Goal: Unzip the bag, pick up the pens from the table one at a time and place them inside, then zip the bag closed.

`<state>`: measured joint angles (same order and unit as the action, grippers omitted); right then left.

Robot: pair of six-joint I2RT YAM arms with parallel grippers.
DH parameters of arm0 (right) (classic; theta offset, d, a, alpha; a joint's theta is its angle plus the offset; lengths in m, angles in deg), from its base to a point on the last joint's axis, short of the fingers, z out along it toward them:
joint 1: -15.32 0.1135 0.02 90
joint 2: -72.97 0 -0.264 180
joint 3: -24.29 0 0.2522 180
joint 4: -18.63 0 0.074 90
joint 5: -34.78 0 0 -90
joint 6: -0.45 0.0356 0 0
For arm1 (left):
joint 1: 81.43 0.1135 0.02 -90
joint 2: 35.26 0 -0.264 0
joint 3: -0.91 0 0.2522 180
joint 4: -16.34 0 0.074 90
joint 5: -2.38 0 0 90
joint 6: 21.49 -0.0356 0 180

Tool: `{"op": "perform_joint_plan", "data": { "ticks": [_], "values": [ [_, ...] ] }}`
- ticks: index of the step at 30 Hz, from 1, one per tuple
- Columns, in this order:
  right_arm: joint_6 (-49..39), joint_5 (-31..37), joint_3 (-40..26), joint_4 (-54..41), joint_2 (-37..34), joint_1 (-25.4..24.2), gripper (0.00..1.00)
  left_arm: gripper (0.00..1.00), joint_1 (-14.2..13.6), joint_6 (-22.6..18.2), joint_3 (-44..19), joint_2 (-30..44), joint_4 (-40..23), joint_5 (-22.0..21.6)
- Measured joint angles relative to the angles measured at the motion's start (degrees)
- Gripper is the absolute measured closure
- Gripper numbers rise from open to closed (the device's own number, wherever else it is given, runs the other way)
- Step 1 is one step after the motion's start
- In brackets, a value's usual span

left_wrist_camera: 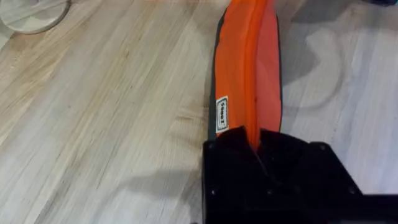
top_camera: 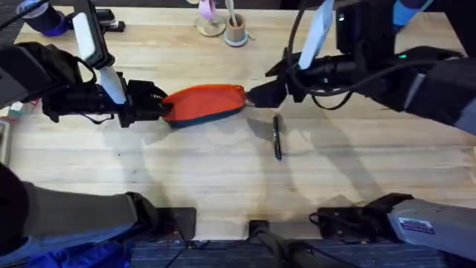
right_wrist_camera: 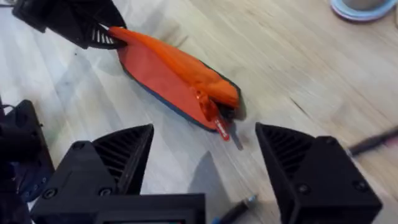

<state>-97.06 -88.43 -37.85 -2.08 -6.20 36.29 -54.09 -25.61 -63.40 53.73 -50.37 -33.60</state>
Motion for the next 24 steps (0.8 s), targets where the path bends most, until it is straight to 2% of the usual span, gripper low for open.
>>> {"op": "perform_joint_plan", "data": {
  "ticks": [7,24],
  "values": [
    [-0.2,-1.2,-0.1,3.7,-4.7,2.2,0.004,0.957,0.0,0.0,0.0,0.0,0.0,0.0],
    [-0.2,-1.6,-0.1,12.7,-14.1,4.2,0.011,0.957,0.0,0.0,0.0,0.0,0.0,0.0]
  ]
}}
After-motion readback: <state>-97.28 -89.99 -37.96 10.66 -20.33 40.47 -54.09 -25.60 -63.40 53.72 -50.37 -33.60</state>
